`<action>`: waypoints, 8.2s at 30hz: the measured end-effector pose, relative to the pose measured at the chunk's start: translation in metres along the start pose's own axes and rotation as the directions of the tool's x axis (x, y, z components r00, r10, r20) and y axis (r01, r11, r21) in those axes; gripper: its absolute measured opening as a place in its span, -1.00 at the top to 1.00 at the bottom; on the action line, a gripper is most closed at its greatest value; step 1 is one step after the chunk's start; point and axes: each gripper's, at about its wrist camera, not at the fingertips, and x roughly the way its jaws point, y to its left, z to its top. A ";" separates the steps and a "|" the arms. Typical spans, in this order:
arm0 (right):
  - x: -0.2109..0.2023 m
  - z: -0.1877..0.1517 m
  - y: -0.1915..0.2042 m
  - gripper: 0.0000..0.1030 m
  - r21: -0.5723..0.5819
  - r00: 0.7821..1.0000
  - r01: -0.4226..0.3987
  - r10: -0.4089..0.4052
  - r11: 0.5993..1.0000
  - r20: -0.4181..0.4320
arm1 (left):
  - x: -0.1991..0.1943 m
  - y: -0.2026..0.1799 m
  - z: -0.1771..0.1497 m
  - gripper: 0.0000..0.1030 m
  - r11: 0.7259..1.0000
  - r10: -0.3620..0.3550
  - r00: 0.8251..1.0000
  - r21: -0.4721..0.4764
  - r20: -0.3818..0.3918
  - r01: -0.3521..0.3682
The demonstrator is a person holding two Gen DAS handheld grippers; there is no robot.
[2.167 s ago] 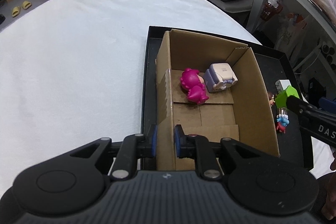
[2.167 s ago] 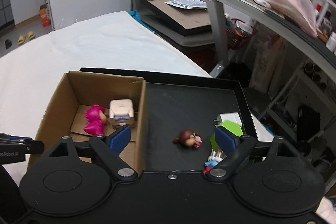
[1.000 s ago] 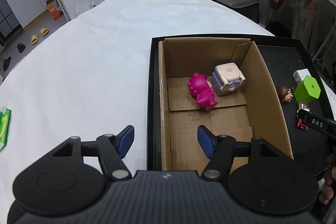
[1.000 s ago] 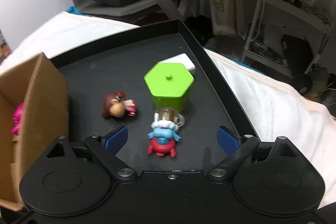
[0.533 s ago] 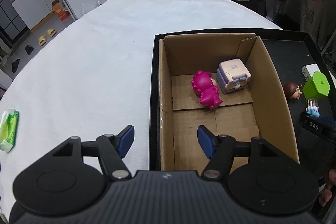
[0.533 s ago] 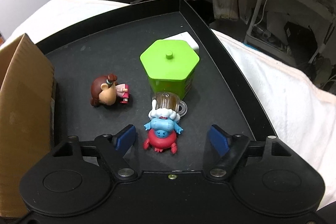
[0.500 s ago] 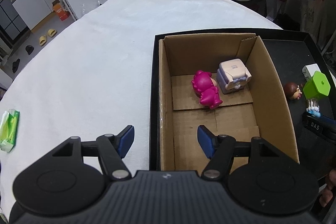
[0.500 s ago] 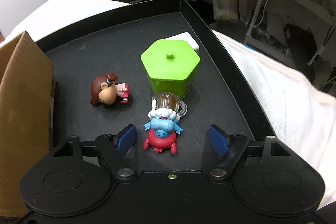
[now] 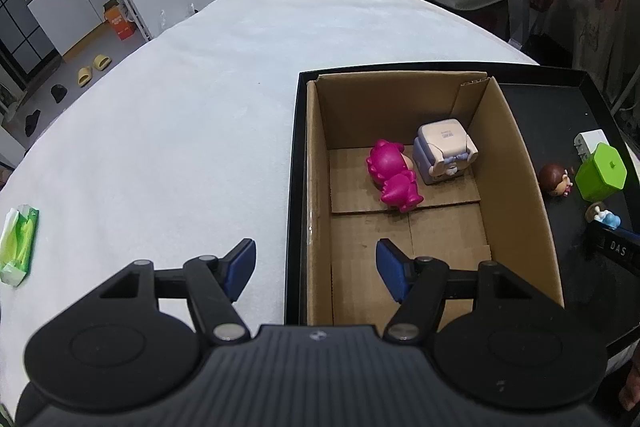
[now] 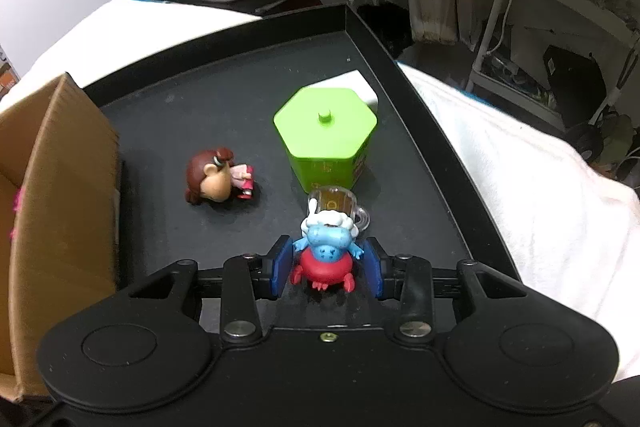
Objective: Organize rigid objects
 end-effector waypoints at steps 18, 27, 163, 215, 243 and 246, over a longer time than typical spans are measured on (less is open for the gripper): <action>-0.061 0.012 0.024 0.27 -0.073 0.991 -0.032 0.041 0.997 0.130 | -0.007 0.017 -0.005 -0.26 0.997 -0.063 0.998 -0.037 0.027 0.064; -0.086 0.019 0.047 0.27 -0.127 0.982 -0.046 0.068 0.991 0.176 | -0.003 0.022 -0.005 -0.26 0.995 -0.087 0.996 -0.040 0.011 0.088; 0.008 0.030 -0.030 -0.85 0.010 0.983 -0.104 0.101 0.995 0.155 | 0.012 -0.008 0.006 -0.22 0.995 0.098 0.995 0.037 -0.017 -0.097; -0.091 0.045 0.058 0.01 -0.267 0.963 -0.097 0.158 0.959 0.218 | -0.001 0.039 -0.011 -0.22 0.992 -0.096 0.995 -0.080 0.009 0.096; -0.102 0.028 0.152 0.01 -0.428 0.969 -0.106 0.190 0.898 0.159 | 0.020 0.060 -0.015 0.00 0.957 -0.269 0.961 -0.129 -0.069 0.259; -0.098 0.026 0.157 0.00 -0.440 0.971 -0.114 0.193 0.891 0.138 | 0.022 0.061 -0.015 0.41 0.950 -0.293 0.953 -0.135 -0.076 0.282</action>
